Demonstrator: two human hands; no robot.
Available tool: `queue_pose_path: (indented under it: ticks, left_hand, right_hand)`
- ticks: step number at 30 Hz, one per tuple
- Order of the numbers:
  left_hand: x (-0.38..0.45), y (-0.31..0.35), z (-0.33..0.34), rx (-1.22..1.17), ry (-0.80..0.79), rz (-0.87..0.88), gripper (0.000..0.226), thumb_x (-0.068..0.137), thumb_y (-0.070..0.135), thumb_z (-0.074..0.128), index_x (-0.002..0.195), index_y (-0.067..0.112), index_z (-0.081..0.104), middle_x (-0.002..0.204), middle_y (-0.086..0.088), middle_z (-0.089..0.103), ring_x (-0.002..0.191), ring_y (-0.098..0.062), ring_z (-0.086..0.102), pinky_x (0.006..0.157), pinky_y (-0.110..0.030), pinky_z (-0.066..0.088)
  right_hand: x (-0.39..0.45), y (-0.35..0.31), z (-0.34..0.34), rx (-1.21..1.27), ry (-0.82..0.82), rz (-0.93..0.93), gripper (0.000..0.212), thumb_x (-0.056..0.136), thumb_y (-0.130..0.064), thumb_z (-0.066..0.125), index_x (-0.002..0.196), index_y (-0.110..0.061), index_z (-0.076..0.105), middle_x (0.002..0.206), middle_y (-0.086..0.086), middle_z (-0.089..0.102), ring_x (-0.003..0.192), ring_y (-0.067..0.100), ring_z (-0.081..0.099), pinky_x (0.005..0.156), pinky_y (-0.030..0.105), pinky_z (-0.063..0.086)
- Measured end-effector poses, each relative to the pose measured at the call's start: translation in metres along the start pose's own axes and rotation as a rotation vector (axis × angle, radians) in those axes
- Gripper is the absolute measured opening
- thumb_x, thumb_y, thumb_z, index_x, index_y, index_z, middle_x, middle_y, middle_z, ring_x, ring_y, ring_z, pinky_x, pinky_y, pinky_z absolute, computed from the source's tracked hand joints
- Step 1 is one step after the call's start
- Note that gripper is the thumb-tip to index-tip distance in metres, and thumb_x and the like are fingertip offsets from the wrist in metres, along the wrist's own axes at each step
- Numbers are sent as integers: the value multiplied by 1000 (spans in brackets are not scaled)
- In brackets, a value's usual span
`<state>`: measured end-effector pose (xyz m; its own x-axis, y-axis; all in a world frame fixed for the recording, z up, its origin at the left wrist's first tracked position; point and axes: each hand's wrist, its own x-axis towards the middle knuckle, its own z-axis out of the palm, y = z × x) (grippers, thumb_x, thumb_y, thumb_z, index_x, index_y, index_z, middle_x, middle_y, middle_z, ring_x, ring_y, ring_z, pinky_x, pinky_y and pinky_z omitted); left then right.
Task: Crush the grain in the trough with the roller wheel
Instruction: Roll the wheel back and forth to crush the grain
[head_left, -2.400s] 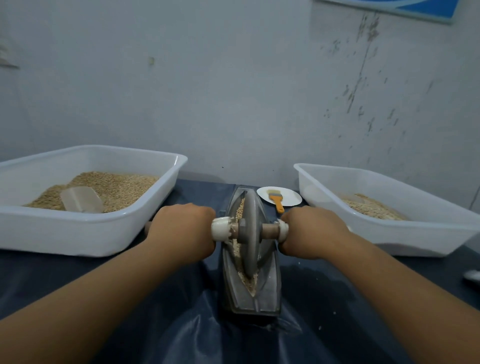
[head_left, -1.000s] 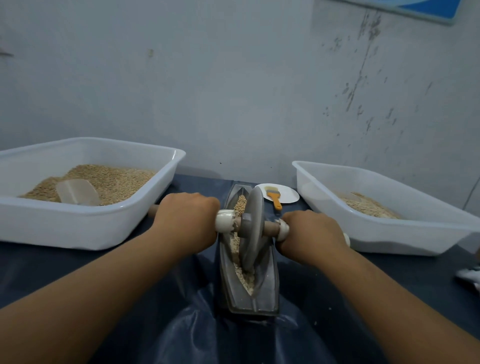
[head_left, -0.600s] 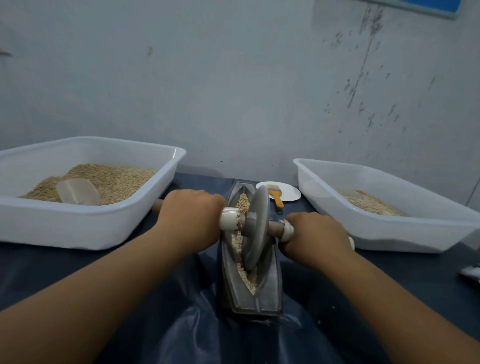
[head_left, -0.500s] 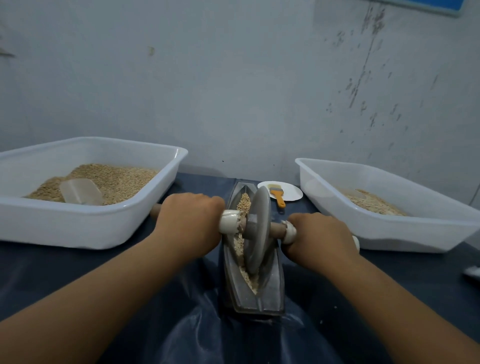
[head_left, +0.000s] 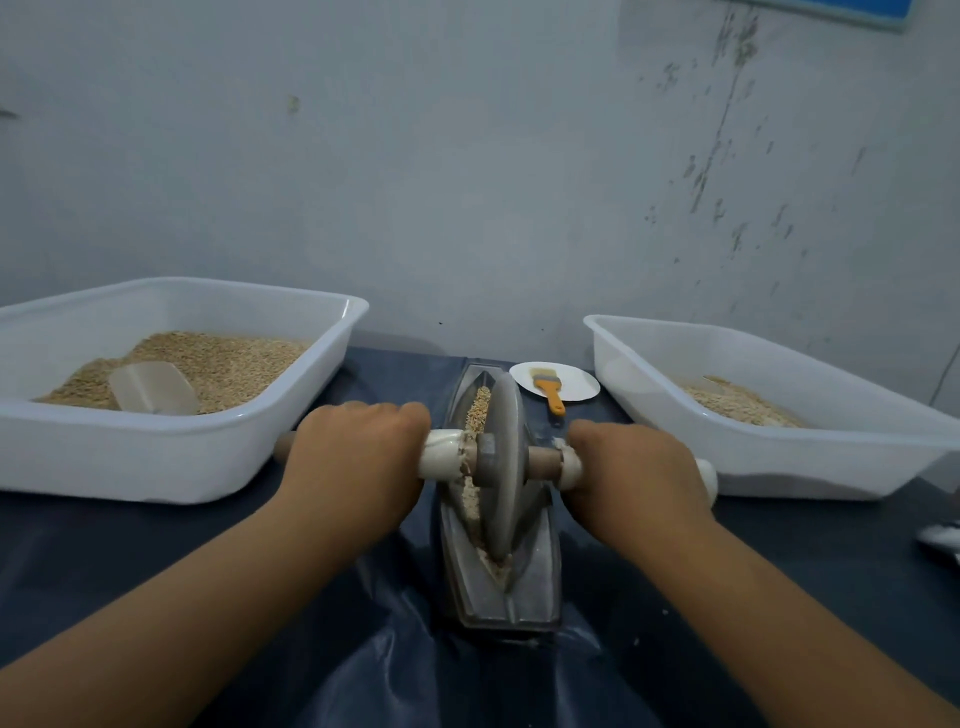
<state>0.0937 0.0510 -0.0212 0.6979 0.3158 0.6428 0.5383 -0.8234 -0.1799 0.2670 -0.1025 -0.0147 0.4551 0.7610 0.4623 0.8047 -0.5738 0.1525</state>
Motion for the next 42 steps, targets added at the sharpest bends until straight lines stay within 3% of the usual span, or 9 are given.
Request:
queue_pose_path:
  ticks: [3,10,15,17,23,30,34,37,42]
  left_hand:
    - [-2,0,-9,11,30,22,44,45,21,86,58,21,44,43,7,41,35,-16,37,48,-15,5]
    - [19,7,1,47,-39,-67,23,84,36,59,79,28,38,62,8,35,59,-12,38,46,-24,7]
    - [-9,0,-3,-74,33,9,39,54,22,83,62,20,45,48,5,46,39,-17,40,43,-20,26]
    - [-14,-2,0,-58,32,-19,40,50,20,83,60,19,44,46,4,45,37,-18,39,45,-19,20]
    - [3,1,10,-33,-22,-138,20,81,33,62,77,26,43,65,7,47,59,-16,48,44,-24,18]
    - [-19,-1,-1,-85,73,-35,42,46,16,83,59,19,43,45,3,43,37,-18,34,47,-19,14]
    - [-4,3,0,-30,-38,-76,31,66,28,77,69,23,46,55,6,47,48,-16,41,45,-19,9]
    - [0,4,4,-4,-14,-160,22,83,39,59,80,28,40,67,8,44,61,-13,42,44,-24,10]
    - [-22,0,-5,-116,75,-37,53,48,19,84,64,23,34,47,3,44,42,-15,28,49,-19,8]
  right_hand:
    - [-13,3,1,6,55,-5,32,84,-26,58,77,-32,27,64,-9,35,65,17,44,55,32,28]
    - [5,-4,-2,90,-94,60,16,89,-23,55,88,-31,41,84,-8,55,77,17,51,64,32,38]
    - [-18,-6,-6,-27,220,-58,48,62,-16,77,70,-29,31,59,-10,31,52,17,35,52,29,26]
    - [-17,-7,-11,-31,268,-78,54,52,-12,80,68,-28,31,58,-10,28,50,17,29,52,28,23]
    - [7,-15,-11,10,71,6,21,85,-16,55,83,-29,38,76,-7,44,71,18,40,66,31,28]
    - [-24,-11,-10,74,319,-47,53,52,-5,80,70,-26,34,60,-6,41,54,17,31,55,30,26]
    - [-6,-15,-8,10,139,0,27,83,-15,61,81,-29,38,75,-8,40,70,17,36,67,32,26]
    - [0,-19,-10,42,110,21,23,87,-16,55,83,-29,37,79,-8,38,74,18,34,69,32,24]
    - [-25,-13,-9,114,358,-63,37,59,-2,63,75,-26,39,69,-8,37,61,17,31,61,31,28]
